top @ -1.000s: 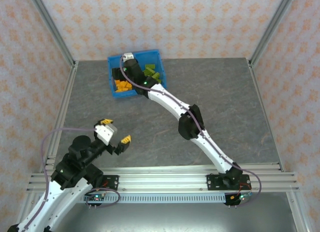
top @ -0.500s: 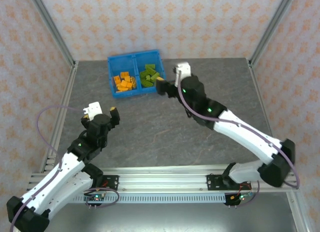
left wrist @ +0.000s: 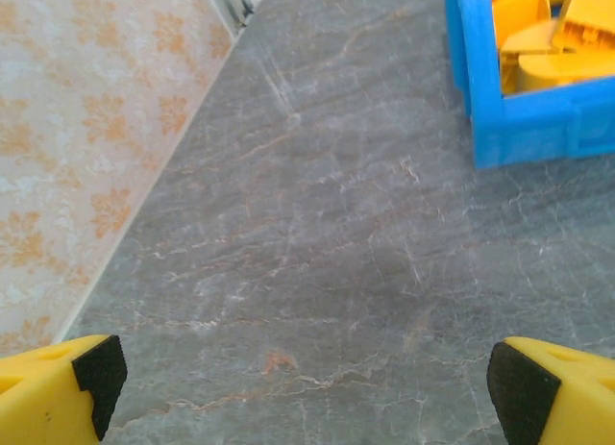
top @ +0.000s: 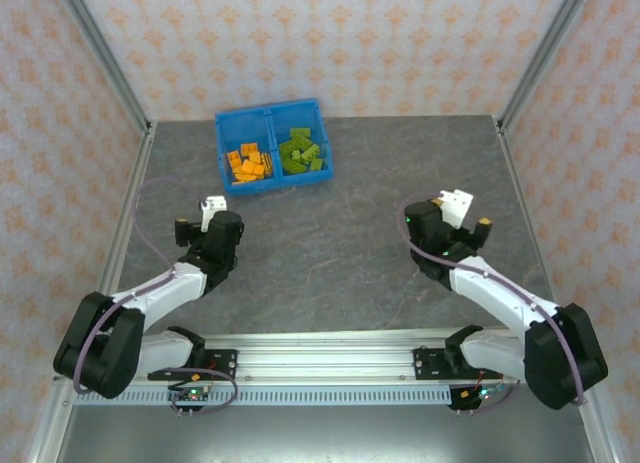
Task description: Sort the legos into containers by color
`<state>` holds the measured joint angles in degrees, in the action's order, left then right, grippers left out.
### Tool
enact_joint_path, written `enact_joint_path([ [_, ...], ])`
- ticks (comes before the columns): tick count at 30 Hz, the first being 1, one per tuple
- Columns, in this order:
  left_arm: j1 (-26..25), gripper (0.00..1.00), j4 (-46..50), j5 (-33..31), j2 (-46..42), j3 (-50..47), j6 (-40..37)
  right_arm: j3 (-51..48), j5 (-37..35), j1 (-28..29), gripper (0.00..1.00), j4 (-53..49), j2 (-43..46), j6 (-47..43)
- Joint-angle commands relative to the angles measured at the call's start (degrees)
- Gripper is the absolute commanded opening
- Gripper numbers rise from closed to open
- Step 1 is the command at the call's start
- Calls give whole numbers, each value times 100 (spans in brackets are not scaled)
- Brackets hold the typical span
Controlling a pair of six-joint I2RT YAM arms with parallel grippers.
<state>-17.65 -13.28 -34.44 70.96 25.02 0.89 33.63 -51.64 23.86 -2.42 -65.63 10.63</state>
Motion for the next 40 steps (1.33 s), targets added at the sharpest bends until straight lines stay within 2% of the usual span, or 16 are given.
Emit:
enact_joint_path([
  [1, 269, 100, -1077, 516, 93, -85, -372, -195, 123, -414, 100, 870, -180, -311],
  [6, 794, 100, -2058, 1797, 298, -273, -514, -686, 1175, -1351, 100, 1983, -770, -303],
  [9, 1111, 100, -2642, 2593, 680, -273, -520, -1465, 2423, -1498, 100, 4203, -774, -766],
  [12, 1298, 100, -3665, 2914, 1580, -345, -448, -1199, 2721, -1631, 100, 4133, -1077, -973],
  [13, 1385, 100, -3451, 2966, 1521, -246, -349, -1289, 3039, -1687, 99, 4491, -1253, -1095],
  [14, 1453, 100, -2879, 3087, 1405, -96, -270, -1522, 3285, -1783, 100, 5395, -1672, -1149],
  [15, 1483, 100, -3127, 3120, 1521, -128, -267, -1638, 3540, -1835, 99, 6209, -2225, -1287],
  [16, 1509, 100, -2957, 3068, 1461, -90, -206, -1496, 3401, -1789, 99, 6374, -2505, -1395],
  [17, 1519, 100, -2960, 3047, 1504, -65, -197, -1199, 3444, -1795, 99, 5414, -2318, -1320],
  [18, 1519, 100, -2959, 3031, 1492, -64, -185, -955, 3838, -1972, 99, 4554, -2077, -1116],
  [19, 1519, 100, -2943, 3023, 1489, -66, -185, -1152, 3922, -2089, 99, 5183, -2238, -1095],
  [20, 1519, 100, -2966, 3020, 1495, -68, -188, -1200, 3722, -2064, 99, 5322, -2266, -1084],
  [22, 1519, 100, -2961, 3025, 1495, -66, -185, -1089, 3688, -2053, 99, 4828, -2097, -1001],
  [23, 1519, 100, -2944, 3022, 1491, -59, -185, -1152, 3663, -2045, 99, 5122, -2187, -1052],
  [25, 1519, 100, -2945, 3024, 1486, -58, -185, -1091, 3680, -2043, 99, 4832, -2095, -1005],
  [40, 1519, 100, -2948, 3026, 1489, -58, -186, -1096, 3826, -2043, 99, 4911, -2130, -1094],
])
